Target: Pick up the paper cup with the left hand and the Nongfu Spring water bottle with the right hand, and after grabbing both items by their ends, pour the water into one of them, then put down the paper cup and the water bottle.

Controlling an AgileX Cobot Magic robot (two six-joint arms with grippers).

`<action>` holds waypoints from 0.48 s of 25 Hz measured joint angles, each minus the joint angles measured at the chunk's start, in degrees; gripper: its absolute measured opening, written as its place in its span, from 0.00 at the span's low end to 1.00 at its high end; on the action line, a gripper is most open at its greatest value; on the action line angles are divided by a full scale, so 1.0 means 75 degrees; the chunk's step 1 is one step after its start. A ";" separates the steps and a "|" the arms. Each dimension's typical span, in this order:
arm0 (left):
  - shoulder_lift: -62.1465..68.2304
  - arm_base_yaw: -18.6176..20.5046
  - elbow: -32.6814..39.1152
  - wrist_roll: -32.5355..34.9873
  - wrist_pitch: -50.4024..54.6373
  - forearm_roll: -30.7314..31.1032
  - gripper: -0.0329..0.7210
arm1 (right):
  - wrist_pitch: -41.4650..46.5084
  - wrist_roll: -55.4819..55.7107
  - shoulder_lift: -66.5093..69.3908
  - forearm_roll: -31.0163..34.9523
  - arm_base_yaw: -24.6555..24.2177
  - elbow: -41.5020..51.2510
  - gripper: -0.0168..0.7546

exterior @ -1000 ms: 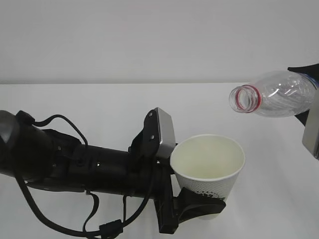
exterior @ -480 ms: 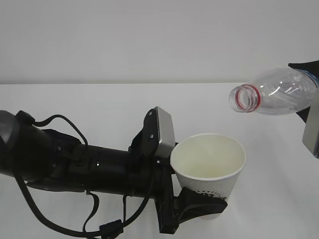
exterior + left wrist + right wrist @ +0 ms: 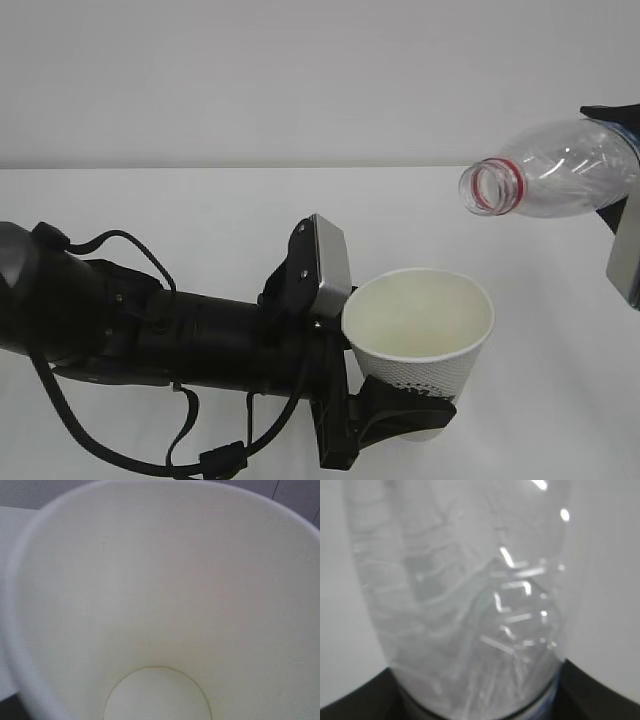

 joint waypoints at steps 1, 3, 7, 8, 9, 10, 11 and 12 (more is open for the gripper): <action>0.0000 0.0000 0.0000 0.0000 0.0000 0.0000 0.77 | 0.0000 -0.0116 0.0000 0.0094 0.0000 0.0000 0.58; 0.0000 0.0000 0.0000 0.0000 0.0000 0.0000 0.77 | -0.0029 -0.0329 0.0000 0.0285 0.0000 0.0000 0.57; 0.0000 0.0000 0.0000 0.0000 0.0000 0.0000 0.77 | -0.0049 -0.0497 0.0000 0.0404 0.0000 0.0000 0.57; 0.0000 0.0000 0.0000 0.0000 0.0000 0.0000 0.77 | -0.0049 -0.0514 0.0000 0.0418 0.0000 0.0000 0.57; 0.0000 0.0000 0.0000 0.0000 0.0000 0.0000 0.77 | -0.0049 -0.0548 0.0000 0.0415 0.0000 0.0000 0.57; 0.0000 0.0000 0.0000 0.0000 0.0000 0.0000 0.77 | -0.0049 -0.0607 0.0000 0.0434 0.0000 0.0000 0.58; 0.0000 0.0000 0.0000 0.0000 0.0000 0.0000 0.77 | -0.0053 -0.0674 0.0000 0.0483 0.0000 0.0000 0.57; 0.0000 0.0000 0.0000 0.0000 0.0000 0.0000 0.77 | -0.0067 -0.0759 0.0000 0.0542 0.0000 0.0000 0.57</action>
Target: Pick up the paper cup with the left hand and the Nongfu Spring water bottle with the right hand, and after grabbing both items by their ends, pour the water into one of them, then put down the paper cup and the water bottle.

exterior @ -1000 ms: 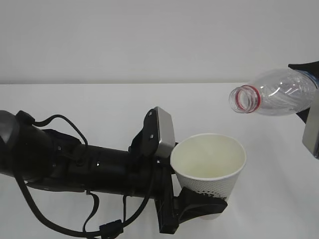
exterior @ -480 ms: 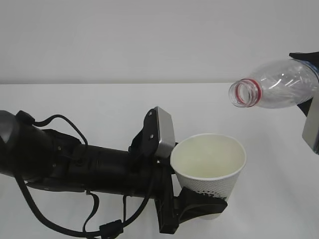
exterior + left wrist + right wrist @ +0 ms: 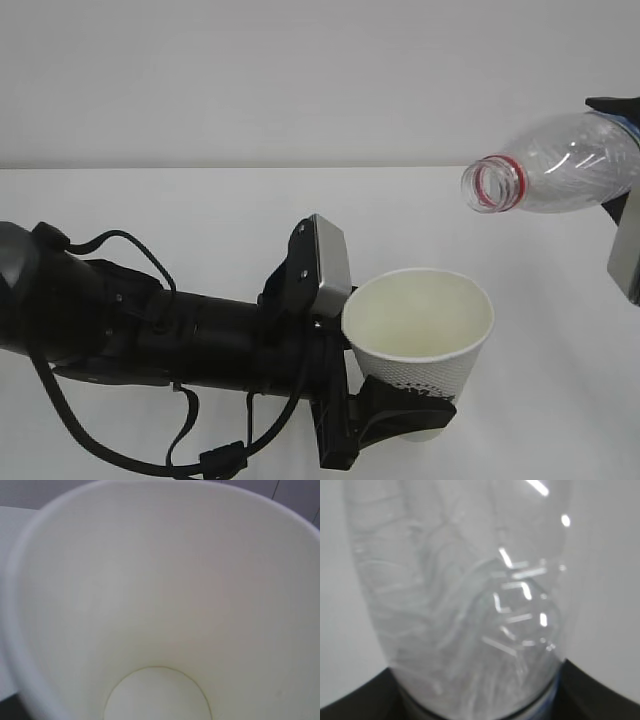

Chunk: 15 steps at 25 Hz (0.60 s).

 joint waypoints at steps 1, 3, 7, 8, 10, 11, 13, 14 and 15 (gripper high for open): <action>0.0000 0.0000 0.0000 0.0000 0.0000 0.0000 0.77 | -0.0034 -0.0074 0.0000 0.0078 0.0000 0.0000 0.57; 0.0000 0.0000 0.0000 0.0000 0.0000 0.0000 0.77 | -0.0096 -0.0281 0.0000 0.0248 0.0000 0.0000 0.57; 0.0000 0.0000 0.0000 0.0000 0.0027 0.0000 0.77 | -0.0262 -0.0479 0.0000 0.0450 0.0000 0.0000 0.57; 0.0000 0.0000 0.0000 0.0000 0.0027 0.0000 0.77 | -0.0280 -0.0499 0.0000 0.0468 0.0000 0.0000 0.57; 0.0000 0.0000 0.0000 0.0000 0.0043 0.0000 0.77 | -0.0336 -0.0520 0.0083 0.0485 0.0000 0.0000 0.58; 0.0000 0.0000 0.0000 0.0000 0.0043 0.0000 0.77 | -0.0357 -0.0520 0.0143 0.0494 0.0000 0.0000 0.58; 0.0000 0.0000 0.0000 0.0000 0.0043 0.0013 0.77 | -0.0390 -0.0532 0.0236 0.0494 0.0000 0.0000 0.58; 0.0000 0.0000 0.0000 0.0000 0.0043 0.0013 0.77 | -0.0410 -0.0532 0.0277 0.0494 0.0000 0.0000 0.58; 0.0000 0.0000 0.0000 0.0000 0.0043 0.0013 0.77 | -0.0449 -0.0532 0.0290 0.0494 0.0000 0.0000 0.58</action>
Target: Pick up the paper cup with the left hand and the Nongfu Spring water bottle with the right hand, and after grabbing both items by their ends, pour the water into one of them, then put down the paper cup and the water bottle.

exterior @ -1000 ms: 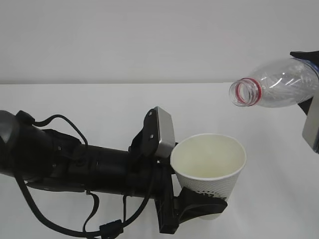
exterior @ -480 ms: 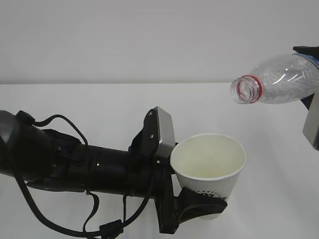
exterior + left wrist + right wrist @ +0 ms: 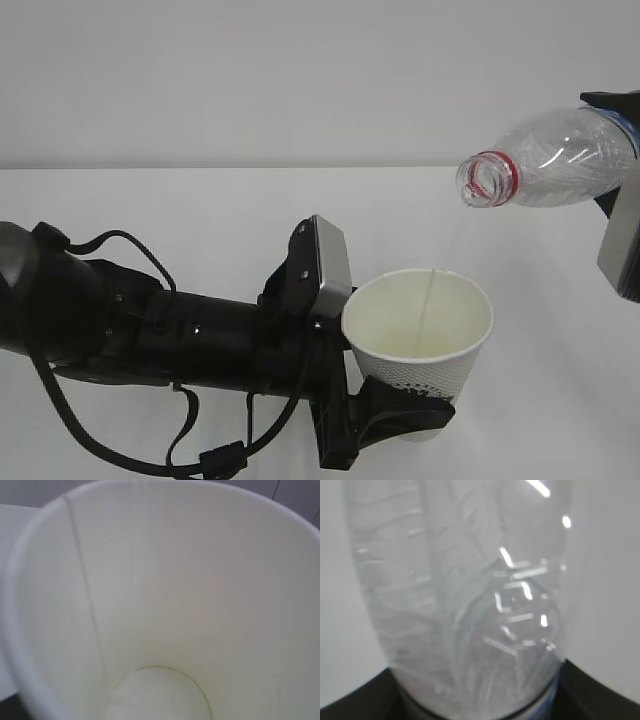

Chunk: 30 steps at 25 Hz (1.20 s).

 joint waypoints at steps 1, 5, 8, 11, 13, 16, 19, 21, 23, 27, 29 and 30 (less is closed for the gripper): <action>0.0000 0.0000 0.0000 0.0000 0.0000 0.0000 0.77 | -0.0034 0.0000 0.0000 0.0000 0.0000 0.0000 0.58; 0.0000 0.0000 0.0000 0.0000 0.0000 0.0000 0.77 | -0.0197 0.0000 0.0000 0.0000 0.0000 0.0000 0.57; 0.0000 0.0000 0.0000 0.0000 0.0000 0.0000 0.77 | -0.0208 0.0000 0.0007 0.0000 0.0000 0.0000 0.57; 0.0000 0.0000 0.0000 0.0000 0.0000 0.0000 0.77 | -0.0208 -0.0016 0.0007 0.0000 0.0000 0.0000 0.57; 0.0000 0.0000 0.0000 0.0000 0.0000 0.0000 0.77 | -0.0213 -0.0111 0.0007 0.0000 0.0000 0.0000 0.57; 0.0000 0.0000 0.0000 0.0000 0.0000 0.0000 0.77 | -0.0213 -0.0140 0.0007 0.0000 0.0000 0.0000 0.57; 0.0000 0.0000 0.0000 0.0000 0.0000 0.0000 0.77 | -0.0213 -0.0143 0.0007 0.0000 0.0000 0.0000 0.57; 0.0000 0.0000 0.0000 0.0000 0.0000 0.0000 0.77 | -0.0213 -0.0156 0.0007 0.0000 0.0000 0.0000 0.57; 0.0000 0.0000 0.0000 0.0000 0.0000 0.0000 0.77 | -0.0213 -0.0156 0.0007 0.0000 0.0000 0.0000 0.57; 0.0000 0.0000 0.0000 0.0000 0.0000 0.0000 0.77 | -0.0213 -0.0187 0.0007 0.0000 0.0000 0.0000 0.57; 0.0000 0.0000 0.0000 0.0000 0.0000 0.0000 0.77 | -0.0213 -0.0198 0.0007 0.0000 0.0000 0.0000 0.57; 0.0000 0.0000 0.0000 0.0000 0.0000 0.0000 0.77 | -0.0213 -0.0198 0.0007 0.0000 0.0000 0.0000 0.57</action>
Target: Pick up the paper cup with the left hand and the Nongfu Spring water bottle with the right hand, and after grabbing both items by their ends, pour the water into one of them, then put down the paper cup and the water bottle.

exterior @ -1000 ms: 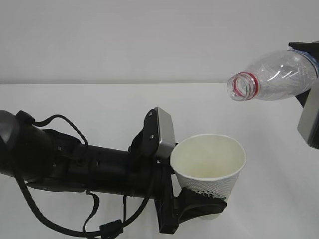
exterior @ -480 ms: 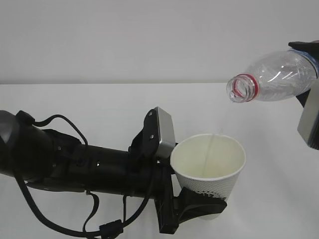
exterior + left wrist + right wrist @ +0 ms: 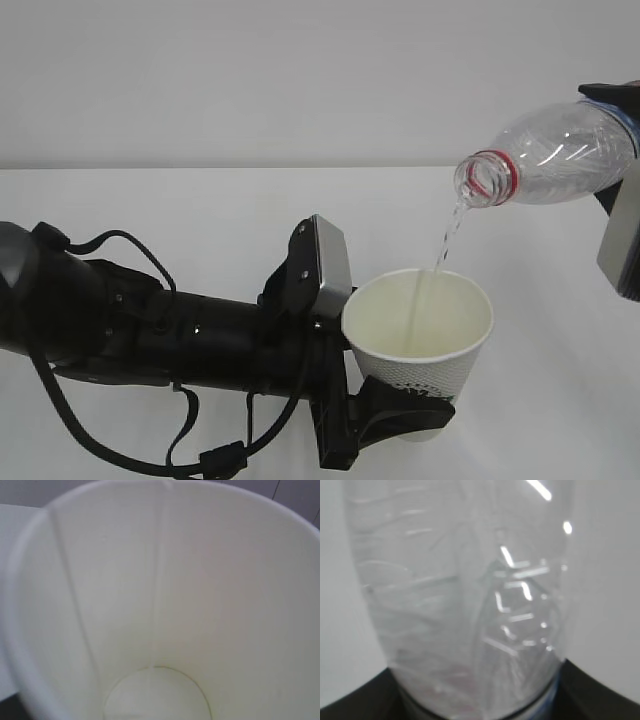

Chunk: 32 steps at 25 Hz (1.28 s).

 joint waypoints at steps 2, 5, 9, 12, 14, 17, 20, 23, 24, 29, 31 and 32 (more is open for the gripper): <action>0.0000 0.0000 0.0000 0.0000 0.0000 0.0000 0.77 | 0.0000 0.0000 0.0000 0.0000 0.0000 0.0000 0.57; 0.0000 0.0000 0.0000 0.0000 0.0000 0.0000 0.77 | 0.0000 0.0000 0.0000 0.0000 0.0000 0.0000 0.57; 0.0000 0.0000 0.0000 0.0000 0.0000 0.0000 0.77 | 0.0000 -0.0035 0.0000 0.0000 0.0000 0.0000 0.57; 0.0000 0.0000 0.0000 0.0000 0.0000 0.0000 0.77 | -0.0013 -0.0067 0.0000 0.0000 0.0000 0.0000 0.57; 0.0000 0.0000 0.0000 0.0000 0.0000 0.0000 0.77 | -0.0013 -0.0086 0.0000 0.0000 0.0000 0.0000 0.57; 0.0000 0.0000 0.0000 0.0000 0.0000 0.0000 0.77 | -0.0013 -0.0098 0.0000 0.0000 0.0000 0.0000 0.57; 0.0000 0.0000 0.0000 0.0000 0.0000 0.0000 0.77 | -0.0013 -0.0114 0.0000 0.0000 0.0000 0.0000 0.57; 0.0000 0.0000 0.0000 0.0000 0.0000 0.0000 0.77 | -0.0013 -0.0114 0.0000 0.0000 0.0000 0.0000 0.57; 0.0000 0.0000 0.0000 0.0000 0.0000 0.0000 0.77 | -0.0013 -0.0114 0.0000 0.0000 0.0000 0.0000 0.57; 0.0000 0.0000 0.0000 0.0000 0.0000 0.0000 0.77 | -0.0013 -0.0128 0.0000 0.0000 0.0000 0.0000 0.57; 0.0000 0.0000 0.0000 0.0000 0.0000 0.0000 0.77 | -0.0013 -0.0128 0.0000 0.0000 0.0000 0.0000 0.57; 0.0000 0.0000 0.0000 0.0000 0.0000 0.0000 0.77 | -0.0013 -0.0128 0.0000 0.0000 0.0000 0.0000 0.57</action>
